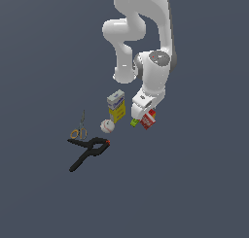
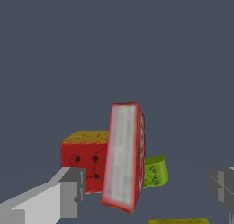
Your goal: Pick up a designated object from a clutter of objects.
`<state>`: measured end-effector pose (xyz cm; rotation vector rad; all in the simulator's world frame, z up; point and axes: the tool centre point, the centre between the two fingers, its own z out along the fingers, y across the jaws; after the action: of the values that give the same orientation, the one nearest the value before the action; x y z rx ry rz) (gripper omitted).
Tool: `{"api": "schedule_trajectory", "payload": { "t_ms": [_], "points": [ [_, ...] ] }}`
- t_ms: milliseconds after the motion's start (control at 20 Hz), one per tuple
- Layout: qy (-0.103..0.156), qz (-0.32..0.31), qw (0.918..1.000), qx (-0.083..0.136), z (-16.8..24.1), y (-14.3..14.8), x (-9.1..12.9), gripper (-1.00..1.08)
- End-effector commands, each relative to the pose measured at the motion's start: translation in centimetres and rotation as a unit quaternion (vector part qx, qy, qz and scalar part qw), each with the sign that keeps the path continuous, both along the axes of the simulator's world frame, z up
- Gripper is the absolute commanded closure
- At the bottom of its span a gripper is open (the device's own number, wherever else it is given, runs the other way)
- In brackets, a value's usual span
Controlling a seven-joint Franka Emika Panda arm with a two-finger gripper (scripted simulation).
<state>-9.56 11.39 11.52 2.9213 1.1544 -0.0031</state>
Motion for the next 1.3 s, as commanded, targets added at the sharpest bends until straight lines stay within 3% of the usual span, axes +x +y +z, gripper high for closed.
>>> {"api": "schedule_trajectory", "payload": {
  "t_ms": [0,1150,1200,1250],
  "points": [
    [-0.001,0.009,1.0000,0.000,-0.3,0.2,-0.3,-0.92],
    [-0.001,0.011,0.9999,0.001,-5.2,0.2,-0.5,-0.92],
    [-0.001,0.011,0.9999,0.001,-5.2,0.2,-0.5,1.08],
    [-0.001,0.011,0.9999,0.001,-5.2,0.2,-0.5,1.08]
  ]
}}
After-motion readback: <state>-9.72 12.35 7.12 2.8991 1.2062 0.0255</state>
